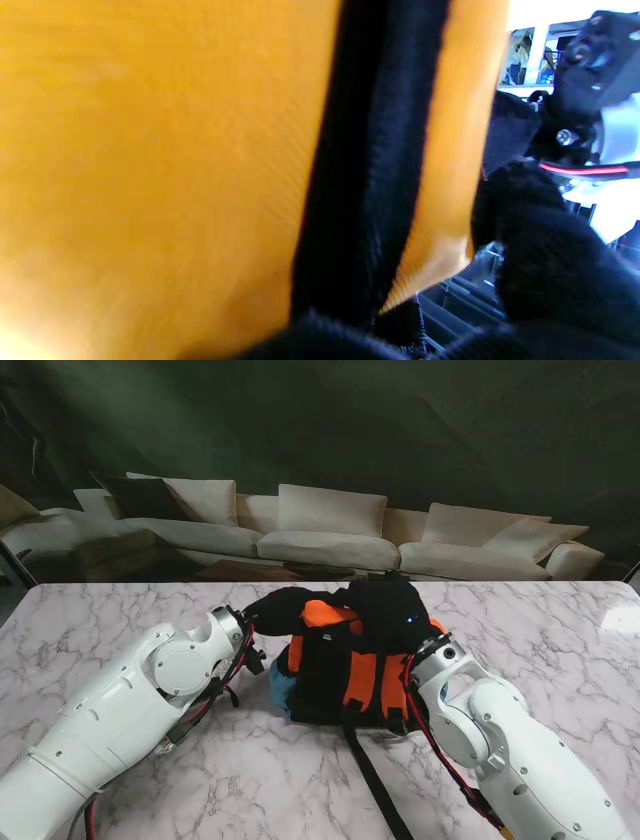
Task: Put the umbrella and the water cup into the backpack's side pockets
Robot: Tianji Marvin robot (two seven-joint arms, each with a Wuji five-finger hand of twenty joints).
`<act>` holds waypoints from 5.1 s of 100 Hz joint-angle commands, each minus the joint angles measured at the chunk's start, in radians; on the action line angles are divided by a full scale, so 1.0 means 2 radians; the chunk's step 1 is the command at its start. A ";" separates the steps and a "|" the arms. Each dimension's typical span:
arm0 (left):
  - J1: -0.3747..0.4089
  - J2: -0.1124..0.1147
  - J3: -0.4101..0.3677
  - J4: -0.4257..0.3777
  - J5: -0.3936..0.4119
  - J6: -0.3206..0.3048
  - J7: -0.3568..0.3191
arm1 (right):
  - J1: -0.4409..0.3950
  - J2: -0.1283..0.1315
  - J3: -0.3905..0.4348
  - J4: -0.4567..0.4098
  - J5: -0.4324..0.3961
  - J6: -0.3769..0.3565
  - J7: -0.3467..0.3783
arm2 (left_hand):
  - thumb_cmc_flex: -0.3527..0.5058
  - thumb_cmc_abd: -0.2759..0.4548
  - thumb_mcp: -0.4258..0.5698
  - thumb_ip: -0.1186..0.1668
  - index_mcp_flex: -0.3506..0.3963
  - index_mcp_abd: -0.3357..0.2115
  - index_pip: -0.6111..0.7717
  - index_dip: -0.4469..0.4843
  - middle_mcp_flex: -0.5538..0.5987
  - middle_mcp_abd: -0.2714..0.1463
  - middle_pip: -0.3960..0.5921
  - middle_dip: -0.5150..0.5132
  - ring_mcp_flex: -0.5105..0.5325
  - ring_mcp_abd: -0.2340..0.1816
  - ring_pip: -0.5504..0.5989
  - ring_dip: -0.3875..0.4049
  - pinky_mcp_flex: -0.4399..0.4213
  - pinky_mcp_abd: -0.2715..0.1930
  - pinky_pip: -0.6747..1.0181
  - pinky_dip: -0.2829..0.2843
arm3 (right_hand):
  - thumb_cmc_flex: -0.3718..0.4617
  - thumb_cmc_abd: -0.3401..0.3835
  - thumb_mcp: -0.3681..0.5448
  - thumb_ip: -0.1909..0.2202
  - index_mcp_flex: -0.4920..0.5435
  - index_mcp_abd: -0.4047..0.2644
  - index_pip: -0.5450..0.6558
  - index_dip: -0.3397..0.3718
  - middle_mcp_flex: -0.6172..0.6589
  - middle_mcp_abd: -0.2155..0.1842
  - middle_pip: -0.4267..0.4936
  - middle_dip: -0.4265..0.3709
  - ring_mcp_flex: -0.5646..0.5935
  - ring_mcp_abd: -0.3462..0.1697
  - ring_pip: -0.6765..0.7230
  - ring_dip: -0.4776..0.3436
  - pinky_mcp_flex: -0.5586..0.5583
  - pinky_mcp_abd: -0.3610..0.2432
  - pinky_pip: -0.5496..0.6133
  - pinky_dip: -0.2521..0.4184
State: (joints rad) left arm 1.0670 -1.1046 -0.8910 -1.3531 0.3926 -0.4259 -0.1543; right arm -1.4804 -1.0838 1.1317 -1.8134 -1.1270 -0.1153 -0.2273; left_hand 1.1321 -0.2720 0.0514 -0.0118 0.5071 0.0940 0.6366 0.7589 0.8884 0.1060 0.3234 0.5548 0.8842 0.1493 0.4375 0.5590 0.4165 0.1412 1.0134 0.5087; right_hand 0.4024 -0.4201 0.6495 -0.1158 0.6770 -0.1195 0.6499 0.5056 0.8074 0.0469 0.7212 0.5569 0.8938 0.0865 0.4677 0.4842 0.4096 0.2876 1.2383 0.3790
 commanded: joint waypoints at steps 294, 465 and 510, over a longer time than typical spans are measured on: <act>0.045 0.047 -0.057 0.010 0.045 -0.072 -0.124 | -0.022 0.006 0.072 0.024 0.081 -0.070 0.086 | -0.100 0.069 -0.034 -0.001 0.006 -0.124 -0.246 -0.230 -0.261 0.025 -0.008 0.008 -0.185 -0.009 0.055 0.213 -0.153 0.028 -0.043 0.096 | 0.205 -0.012 0.130 -0.056 0.015 -0.094 0.205 0.002 0.125 -0.030 0.073 0.054 0.189 -0.051 0.311 0.059 0.279 -0.149 0.275 0.050; 0.296 0.058 -0.410 -0.053 0.316 -0.075 -0.042 | -0.012 0.007 0.061 0.029 0.081 -0.054 0.095 | -0.234 -0.026 -0.034 -0.007 -0.079 0.049 -0.267 -0.195 -0.282 0.058 -0.143 -0.184 -0.268 0.012 -0.117 -0.085 -0.171 -0.052 -0.199 -0.085 | 0.207 -0.009 0.130 -0.055 0.014 -0.087 0.200 0.000 0.121 -0.029 0.066 0.049 0.183 -0.048 0.297 0.065 0.269 -0.139 0.263 0.055; 0.301 0.061 -0.404 -0.003 0.356 -0.036 -0.011 | -0.011 0.007 0.061 0.031 0.083 -0.046 0.099 | -0.204 -0.036 -0.024 0.000 -0.066 0.052 -0.246 -0.162 -0.244 0.040 -0.101 -0.134 -0.242 0.009 -0.099 -0.061 -0.157 -0.049 -0.163 -0.074 | 0.211 -0.004 0.128 -0.054 0.014 -0.084 0.199 -0.001 0.119 -0.028 0.066 0.049 0.182 -0.048 0.293 0.066 0.267 -0.135 0.260 0.057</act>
State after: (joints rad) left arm 1.6654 -0.9842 -1.7047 -1.3761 1.1024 -0.5062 -0.1601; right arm -1.4972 -1.0707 1.2573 -1.7633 -0.9571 -0.2150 -0.0377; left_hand 0.7035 -0.3230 0.0042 -0.0120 0.3791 0.1656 0.1312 0.4173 0.3761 0.1824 0.0988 0.2671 0.3765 0.1701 0.2214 0.4211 0.0939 0.0668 0.6479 0.3573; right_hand 0.6800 -0.5449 0.8108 -0.2676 0.6399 -0.1506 0.9895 0.4976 1.0654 0.0097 0.8648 0.6498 1.2513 -0.0134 1.0464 0.5999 0.9468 0.0741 1.6476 0.4521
